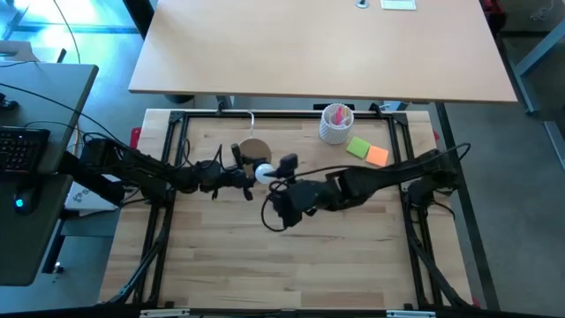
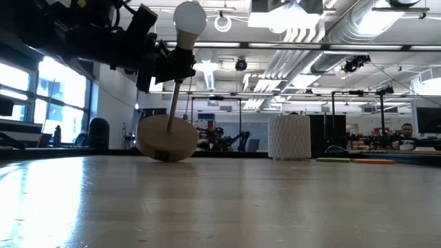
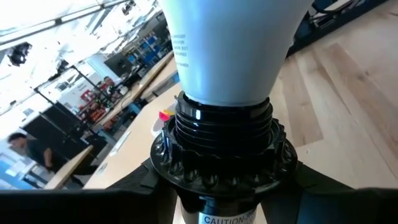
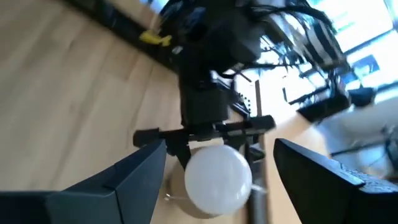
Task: Screw lightbulb
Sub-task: Insert the white lightbulb into the desk lamp
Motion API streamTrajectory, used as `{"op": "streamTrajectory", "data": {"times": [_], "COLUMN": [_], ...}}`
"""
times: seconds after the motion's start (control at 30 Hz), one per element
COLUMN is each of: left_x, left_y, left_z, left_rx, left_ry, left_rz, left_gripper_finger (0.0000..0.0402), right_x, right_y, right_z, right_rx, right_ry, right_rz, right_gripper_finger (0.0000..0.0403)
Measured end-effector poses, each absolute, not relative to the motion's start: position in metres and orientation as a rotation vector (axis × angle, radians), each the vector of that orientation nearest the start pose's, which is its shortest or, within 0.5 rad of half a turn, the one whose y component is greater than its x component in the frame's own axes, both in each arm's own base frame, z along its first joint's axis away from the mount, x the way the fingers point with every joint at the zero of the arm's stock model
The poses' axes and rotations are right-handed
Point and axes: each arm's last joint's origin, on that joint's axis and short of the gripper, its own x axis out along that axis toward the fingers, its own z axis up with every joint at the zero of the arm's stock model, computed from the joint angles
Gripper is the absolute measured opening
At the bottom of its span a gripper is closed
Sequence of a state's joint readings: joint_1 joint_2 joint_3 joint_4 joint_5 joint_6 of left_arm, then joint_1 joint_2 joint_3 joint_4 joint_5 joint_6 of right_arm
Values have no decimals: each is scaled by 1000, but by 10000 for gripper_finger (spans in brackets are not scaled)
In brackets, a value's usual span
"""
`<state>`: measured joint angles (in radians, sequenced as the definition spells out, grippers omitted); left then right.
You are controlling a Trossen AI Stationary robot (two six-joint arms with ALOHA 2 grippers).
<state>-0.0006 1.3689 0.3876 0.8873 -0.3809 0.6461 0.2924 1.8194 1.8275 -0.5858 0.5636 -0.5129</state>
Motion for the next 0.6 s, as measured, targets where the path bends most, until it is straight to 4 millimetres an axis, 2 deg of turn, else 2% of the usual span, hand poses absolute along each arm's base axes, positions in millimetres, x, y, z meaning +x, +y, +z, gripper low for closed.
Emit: {"op": "streamTrajectory", "data": {"times": [0.17,0.27,0.37,0.6], "left_x": [253,254,254,254], "left_y": [11,11,11,9], "left_z": [187,188,188,186], "left_rx": [644,644,644,631], "left_ry": [239,244,245,254], "left_rz": [331,326,325,304], "left_gripper_finger": [159,159,159,159], "right_x": [411,416,417,417], "right_y": [106,105,100,84], "right_z": [365,354,346,345], "right_rx": [-897,-938,-970,-984], "right_ry": [624,702,781,833], "right_rz": [-78,-58,-69,-81], "right_gripper_finger": [296,296,296,296]}}
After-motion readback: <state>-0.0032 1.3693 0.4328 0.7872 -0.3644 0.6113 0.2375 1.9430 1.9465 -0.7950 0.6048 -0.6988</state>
